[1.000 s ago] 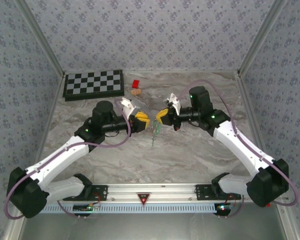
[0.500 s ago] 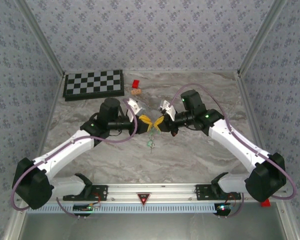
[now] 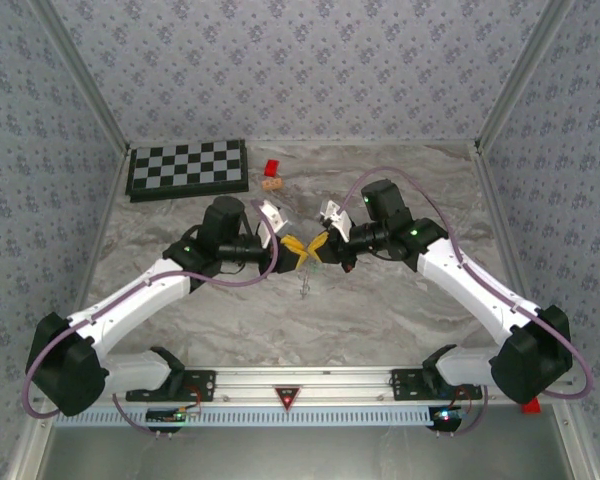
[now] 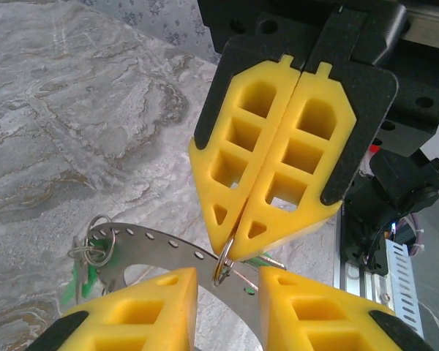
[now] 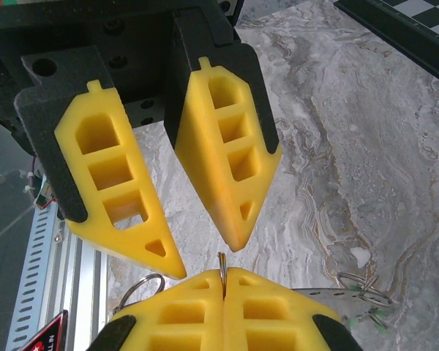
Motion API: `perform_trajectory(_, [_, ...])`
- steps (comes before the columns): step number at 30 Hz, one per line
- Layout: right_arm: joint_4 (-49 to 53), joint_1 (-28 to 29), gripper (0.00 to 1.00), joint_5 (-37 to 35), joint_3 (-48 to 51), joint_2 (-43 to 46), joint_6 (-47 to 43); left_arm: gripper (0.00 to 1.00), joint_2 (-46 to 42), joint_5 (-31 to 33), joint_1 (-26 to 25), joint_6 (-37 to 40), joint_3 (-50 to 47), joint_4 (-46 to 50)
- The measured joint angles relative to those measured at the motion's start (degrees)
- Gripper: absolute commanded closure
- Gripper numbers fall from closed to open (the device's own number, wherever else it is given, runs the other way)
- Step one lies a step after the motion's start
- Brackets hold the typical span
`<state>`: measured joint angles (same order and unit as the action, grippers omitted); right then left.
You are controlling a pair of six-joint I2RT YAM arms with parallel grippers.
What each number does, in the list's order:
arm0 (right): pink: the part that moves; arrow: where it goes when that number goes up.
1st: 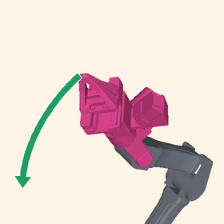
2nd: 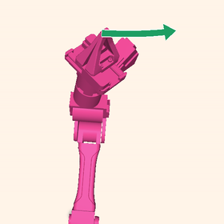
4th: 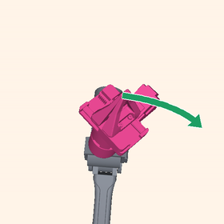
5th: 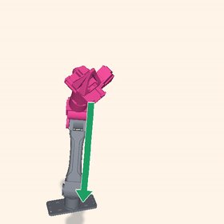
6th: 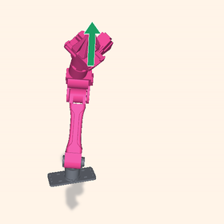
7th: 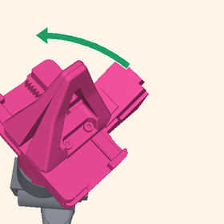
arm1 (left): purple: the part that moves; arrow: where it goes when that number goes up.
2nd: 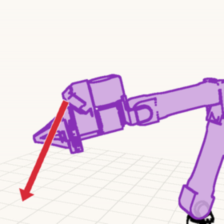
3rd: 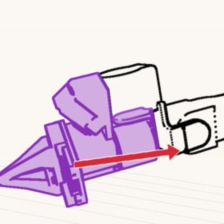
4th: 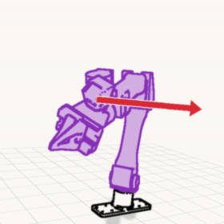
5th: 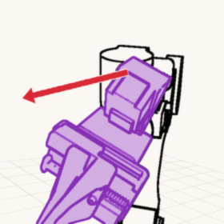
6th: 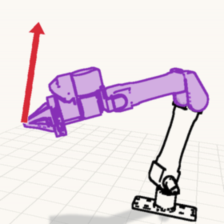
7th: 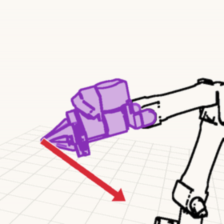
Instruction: Put the keys on the keyring
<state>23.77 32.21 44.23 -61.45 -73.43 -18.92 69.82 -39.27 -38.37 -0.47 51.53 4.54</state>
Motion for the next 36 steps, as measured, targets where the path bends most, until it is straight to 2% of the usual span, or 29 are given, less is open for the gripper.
perform_trajectory(3, [-0.02,0.17,1.00,0.42,0.00,0.00,0.00,0.73,0.50,-0.13,-0.26,0.04,0.22,0.00])
perform_trajectory(6, [0.00,0.35,1.00,0.55,0.00,0.00,-0.02,0.79,0.81,-0.39,-0.42,0.04,0.31,0.09])
perform_trajectory(8, [-0.07,0.35,1.00,0.48,0.00,0.00,-0.02,0.80,0.81,-0.83,-0.42,0.37,0.35,0.11])
perform_trajectory(13, [0.09,0.35,1.00,0.48,0.00,0.00,-0.02,1.00,0.81,-1.03,-0.52,0.50,0.42,0.66])
perform_trajectory(18, [0.17,0.37,0.98,0.33,0.02,0.00,-0.02,1.00,0.81,-0.92,-0.52,0.66,0.42,0.81])
perform_trajectory(25, [-4.35,-0.09,0.73,-1.16,3.30,2.58,2.36,1.00,0.74,-0.55,-0.81,0.55,0.39,-0.07])
perform_trajectory(36, [-21.40,-1.81,0.68,-7.34,15.32,13.75,9.09,1.00,-3.08,1.88,-0.92,-1.95,-1.25,-5.09])
